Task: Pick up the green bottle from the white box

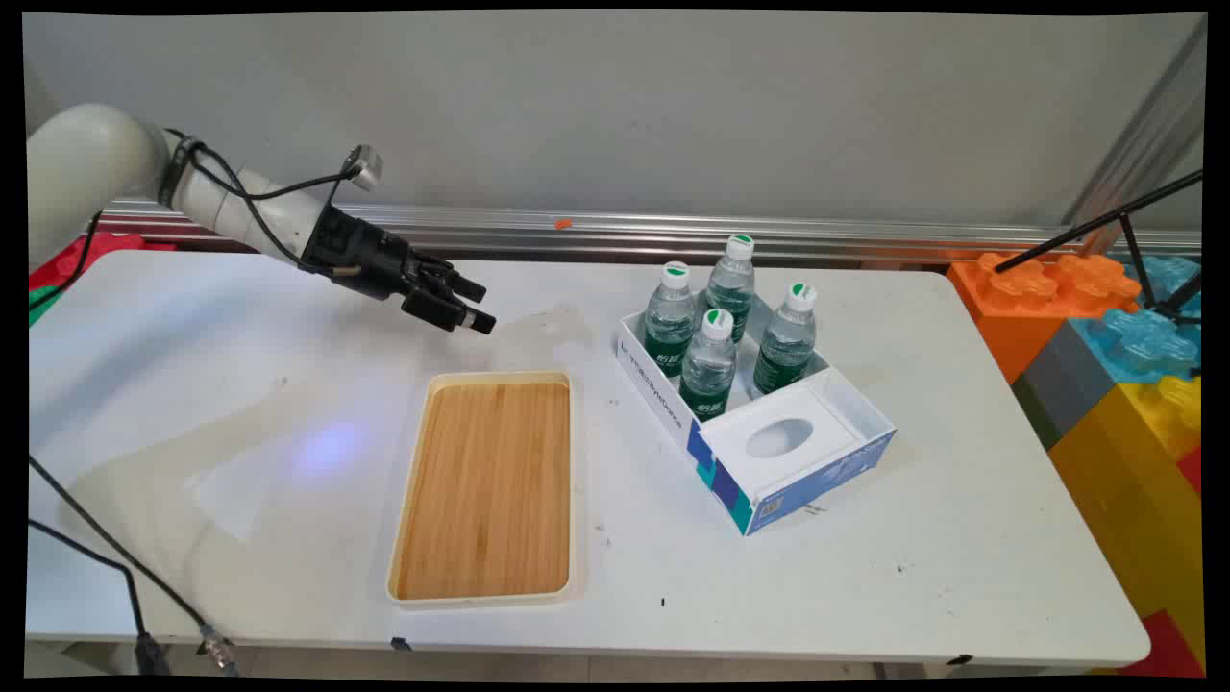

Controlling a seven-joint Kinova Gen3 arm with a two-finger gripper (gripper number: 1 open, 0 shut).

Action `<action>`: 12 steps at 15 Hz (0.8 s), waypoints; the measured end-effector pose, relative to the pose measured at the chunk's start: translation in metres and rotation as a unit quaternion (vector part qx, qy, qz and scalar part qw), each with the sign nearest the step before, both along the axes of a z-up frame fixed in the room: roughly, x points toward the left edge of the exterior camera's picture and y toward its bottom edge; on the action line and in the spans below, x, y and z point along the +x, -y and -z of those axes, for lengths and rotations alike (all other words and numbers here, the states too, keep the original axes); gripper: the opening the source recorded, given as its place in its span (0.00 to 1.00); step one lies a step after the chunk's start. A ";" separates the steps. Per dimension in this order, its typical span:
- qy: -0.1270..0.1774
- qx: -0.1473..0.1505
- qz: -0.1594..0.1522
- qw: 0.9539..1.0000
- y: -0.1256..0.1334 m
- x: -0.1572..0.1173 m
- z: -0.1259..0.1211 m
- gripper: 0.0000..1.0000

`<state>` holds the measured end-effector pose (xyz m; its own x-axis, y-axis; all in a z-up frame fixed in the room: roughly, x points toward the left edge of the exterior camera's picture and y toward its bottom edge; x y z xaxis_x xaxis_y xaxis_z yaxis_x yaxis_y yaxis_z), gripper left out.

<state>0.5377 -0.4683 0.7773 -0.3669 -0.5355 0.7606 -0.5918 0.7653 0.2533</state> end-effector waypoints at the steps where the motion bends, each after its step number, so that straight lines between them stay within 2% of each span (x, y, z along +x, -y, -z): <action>1: -0.004 -0.004 -0.001 1.000 0.000 0.000 0.002 1.00; 12: -0.049 -0.046 0.005 0.998 -0.005 -0.019 0.027 1.00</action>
